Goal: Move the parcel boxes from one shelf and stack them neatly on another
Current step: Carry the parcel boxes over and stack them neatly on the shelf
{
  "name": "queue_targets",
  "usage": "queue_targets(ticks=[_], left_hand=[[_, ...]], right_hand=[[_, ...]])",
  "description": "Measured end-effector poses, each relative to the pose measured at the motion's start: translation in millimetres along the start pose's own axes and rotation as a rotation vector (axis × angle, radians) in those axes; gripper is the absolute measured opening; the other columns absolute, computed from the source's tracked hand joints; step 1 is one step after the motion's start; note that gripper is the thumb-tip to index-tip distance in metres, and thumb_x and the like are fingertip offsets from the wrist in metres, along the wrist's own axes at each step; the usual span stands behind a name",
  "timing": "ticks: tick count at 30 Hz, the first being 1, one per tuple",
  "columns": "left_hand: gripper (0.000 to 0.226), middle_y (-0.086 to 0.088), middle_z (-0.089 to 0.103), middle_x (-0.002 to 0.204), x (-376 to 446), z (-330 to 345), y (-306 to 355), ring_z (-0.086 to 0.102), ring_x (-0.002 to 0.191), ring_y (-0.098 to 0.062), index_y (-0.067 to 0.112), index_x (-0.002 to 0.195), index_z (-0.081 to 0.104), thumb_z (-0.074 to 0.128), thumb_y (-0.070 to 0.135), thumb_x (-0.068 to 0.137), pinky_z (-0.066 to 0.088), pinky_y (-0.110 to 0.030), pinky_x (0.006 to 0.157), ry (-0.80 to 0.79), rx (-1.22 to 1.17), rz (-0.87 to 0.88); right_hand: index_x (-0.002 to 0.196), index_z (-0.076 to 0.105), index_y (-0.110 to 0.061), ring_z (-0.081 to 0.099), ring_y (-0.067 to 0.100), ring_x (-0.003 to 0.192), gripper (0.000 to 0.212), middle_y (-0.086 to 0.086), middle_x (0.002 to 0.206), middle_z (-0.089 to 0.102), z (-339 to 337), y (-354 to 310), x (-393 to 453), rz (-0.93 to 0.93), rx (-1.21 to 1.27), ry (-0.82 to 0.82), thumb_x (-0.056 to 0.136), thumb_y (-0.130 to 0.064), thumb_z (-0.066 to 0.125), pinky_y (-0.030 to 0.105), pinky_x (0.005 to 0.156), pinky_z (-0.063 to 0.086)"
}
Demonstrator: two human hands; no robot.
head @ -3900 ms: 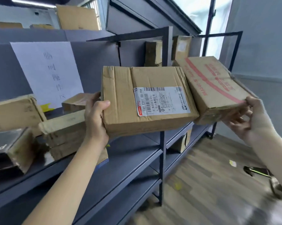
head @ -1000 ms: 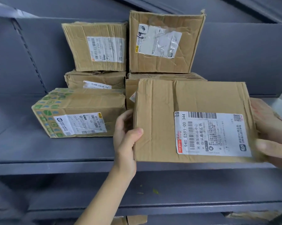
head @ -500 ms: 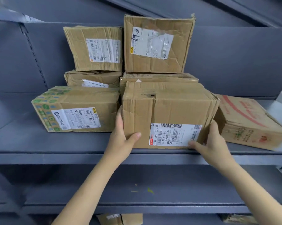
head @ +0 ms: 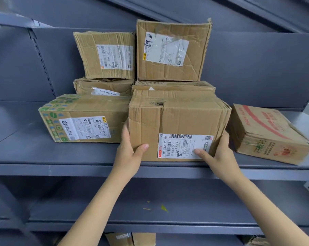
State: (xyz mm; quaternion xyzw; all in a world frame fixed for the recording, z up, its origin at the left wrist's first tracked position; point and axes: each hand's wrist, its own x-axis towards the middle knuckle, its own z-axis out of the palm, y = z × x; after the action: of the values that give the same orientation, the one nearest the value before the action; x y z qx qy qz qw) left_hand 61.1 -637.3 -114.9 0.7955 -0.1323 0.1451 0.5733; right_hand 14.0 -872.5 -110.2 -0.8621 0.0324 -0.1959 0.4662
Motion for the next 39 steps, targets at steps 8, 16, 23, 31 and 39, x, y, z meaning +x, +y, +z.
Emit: queue_targets(ticks=[8, 16, 23, 31, 39], left_hand=[[0.074, 0.000, 0.046, 0.138, 4.4, 2.9, -2.0, 0.044, 0.120, -0.016, 0.020, 0.147, 0.019, 0.062, 0.011, 0.088, 0.031, -0.021, 0.094, 0.066, 0.086, -0.005], [0.080, -0.015, 0.037, 0.143, -13.2, 1.4, -4.9, 0.033, 0.132, -0.028, 0.006, 0.143, 0.028, 0.074, 0.013, 0.078, 0.031, -0.050, 0.109, 0.285, 0.269, 0.138], [0.078, -0.019, 0.033, 0.143, -28.0, -1.2, -9.1, 0.026, 0.130, -0.033, 0.008, 0.141, 0.030, 0.073, 0.019, 0.078, 0.017, -0.033, 0.107, 0.373, 0.417, 0.240], [0.065, -0.015, 0.038, 0.138, -49.2, 15.3, -7.9, 0.027, 0.125, -0.023, 0.018, 0.134, 0.036, 0.067, 0.006, 0.078, 0.026, -0.034, 0.100, 0.355, 0.308, 0.257], [0.042, 0.000, 0.044, 0.126, -60.2, 26.7, 11.1, 0.031, 0.116, -0.005, 0.025, 0.121, 0.046, 0.046, 0.028, 0.080, 0.022, -0.008, 0.097, 0.322, 0.224, 0.339]], right_hand=[[0.144, 0.011, -0.014, 0.044, 0.010, 0.104, 0.082, -0.010, 0.117, 0.046, 4.3, 1.8, 5.8, -0.002, 0.009, -0.013, 0.085, -0.016, 0.069, 0.015, 0.078, 0.030], [0.142, 0.028, -0.011, 0.053, 0.022, 0.121, 0.067, 0.007, 0.136, 0.050, -23.4, 8.7, 4.9, -0.153, 0.138, 0.312, 0.088, -0.019, 0.066, 0.027, 0.103, 0.039], [0.142, 0.037, -0.012, 0.027, 0.035, 0.139, 0.075, 0.015, 0.147, 0.038, -86.1, 48.7, 35.8, 0.002, -0.910, 0.246, 0.086, -0.061, 0.039, 0.048, 0.114, 0.010], [0.121, 0.057, 0.001, 0.051, 0.040, 0.119, 0.070, 0.021, 0.125, 0.059, -89.0, 56.1, 27.0, -0.097, -1.028, 0.287, 0.067, -0.034, 0.082, 0.052, 0.101, 0.031], [0.098, 0.054, -0.001, 0.050, 0.043, 0.106, 0.039, 0.021, 0.102, 0.059, -115.5, 45.7, -7.4, -0.013, -0.910, 0.390, 0.069, -0.027, 0.052, 0.060, 0.112, 0.007]])
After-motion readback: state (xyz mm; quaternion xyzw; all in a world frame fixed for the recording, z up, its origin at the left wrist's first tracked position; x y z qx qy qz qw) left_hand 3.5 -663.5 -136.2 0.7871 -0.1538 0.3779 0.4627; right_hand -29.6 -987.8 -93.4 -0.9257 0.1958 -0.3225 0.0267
